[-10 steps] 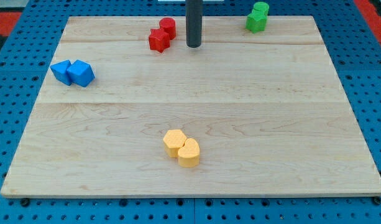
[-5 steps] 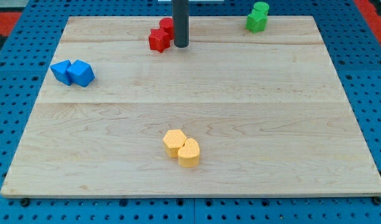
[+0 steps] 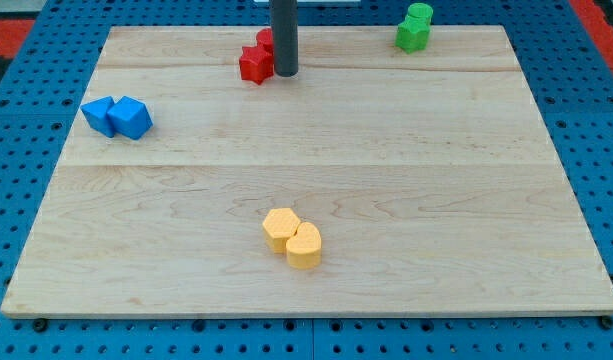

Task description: Slide the red star and red circle up and right a bit

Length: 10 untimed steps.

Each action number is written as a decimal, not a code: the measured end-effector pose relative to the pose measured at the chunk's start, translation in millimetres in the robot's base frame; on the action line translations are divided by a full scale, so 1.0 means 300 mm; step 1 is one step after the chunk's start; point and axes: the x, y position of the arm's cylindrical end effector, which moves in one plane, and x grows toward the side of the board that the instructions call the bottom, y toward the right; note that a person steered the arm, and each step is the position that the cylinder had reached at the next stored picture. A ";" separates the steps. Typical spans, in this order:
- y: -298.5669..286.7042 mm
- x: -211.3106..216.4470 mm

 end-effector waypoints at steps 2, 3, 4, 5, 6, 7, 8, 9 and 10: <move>-0.003 0.000; -0.003 0.000; -0.030 0.003; -0.043 0.073; -0.130 0.095; -0.337 0.095; -0.393 0.054; -0.310 0.025; -0.234 0.021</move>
